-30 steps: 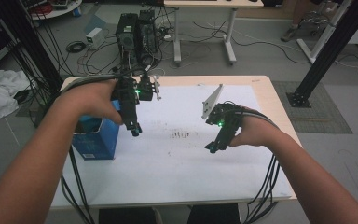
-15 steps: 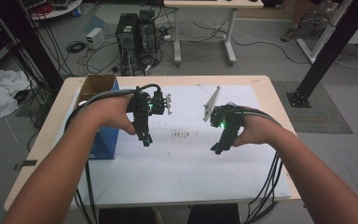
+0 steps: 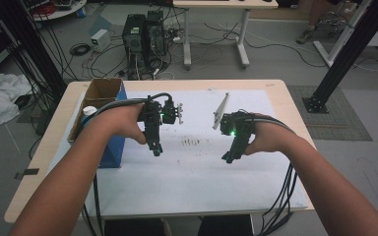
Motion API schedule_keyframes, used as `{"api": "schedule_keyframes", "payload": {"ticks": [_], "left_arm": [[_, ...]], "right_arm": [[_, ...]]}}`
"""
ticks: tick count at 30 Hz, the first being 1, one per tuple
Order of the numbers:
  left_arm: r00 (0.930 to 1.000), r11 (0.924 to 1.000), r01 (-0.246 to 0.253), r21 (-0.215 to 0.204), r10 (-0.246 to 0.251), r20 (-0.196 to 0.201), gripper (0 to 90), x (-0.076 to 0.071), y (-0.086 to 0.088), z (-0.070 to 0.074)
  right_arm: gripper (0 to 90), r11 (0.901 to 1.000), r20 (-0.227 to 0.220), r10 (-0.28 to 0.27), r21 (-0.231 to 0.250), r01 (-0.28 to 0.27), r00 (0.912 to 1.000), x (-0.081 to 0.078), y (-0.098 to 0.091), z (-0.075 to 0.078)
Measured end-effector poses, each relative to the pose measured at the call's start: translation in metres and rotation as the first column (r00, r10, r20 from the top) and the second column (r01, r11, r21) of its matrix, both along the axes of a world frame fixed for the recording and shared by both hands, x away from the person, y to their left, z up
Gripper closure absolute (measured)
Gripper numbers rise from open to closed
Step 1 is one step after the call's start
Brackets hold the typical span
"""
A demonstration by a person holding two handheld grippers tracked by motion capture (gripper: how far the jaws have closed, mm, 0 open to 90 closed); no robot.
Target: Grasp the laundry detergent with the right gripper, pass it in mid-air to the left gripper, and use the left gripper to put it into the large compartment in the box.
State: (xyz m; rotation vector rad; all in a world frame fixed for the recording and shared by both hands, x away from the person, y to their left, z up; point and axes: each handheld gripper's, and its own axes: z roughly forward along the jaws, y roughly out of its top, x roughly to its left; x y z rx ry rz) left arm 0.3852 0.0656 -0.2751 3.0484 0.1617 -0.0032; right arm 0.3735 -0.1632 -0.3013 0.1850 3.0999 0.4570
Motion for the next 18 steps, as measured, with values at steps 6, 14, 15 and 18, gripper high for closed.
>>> {"api": "schedule_keyframes", "payload": {"ticks": [6, 14, 15, 18], "left_arm": [[1.0, 1.0, 0.002, -0.001, -0.002, -0.004, 2.9, 0.0004, 0.0001, 0.0004], [1.0, 0.9999, -0.004, 0.01, 0.004, -0.009, 2.9, 0.0024, 0.0011, 0.0017], [1.0, 0.9999, -0.004, 0.01, 0.004, -0.009, 2.9, 0.0024, 0.0011, 0.0017], [0.9999, 0.9999, -0.002, 0.012, 0.003, -0.012, 2.9, 0.0021, 0.0018, 0.0013]], "right_arm": [[10.1, 1.0, -0.003, -0.007, -0.005, 0.007, 1.0, 0.0016, -0.0014, -0.0001], [10.1, 0.9996, -0.005, -0.019, -0.022, 0.019, 0.9998, 0.0017, -0.0077, -0.0008], [10.1, 0.9996, -0.005, -0.019, -0.022, 0.019, 0.9998, 0.0017, -0.0077, -0.0008], [10.1, 0.9995, -0.004, -0.018, -0.027, 0.017, 0.9998, 0.0019, -0.0083, -0.0008]]}}
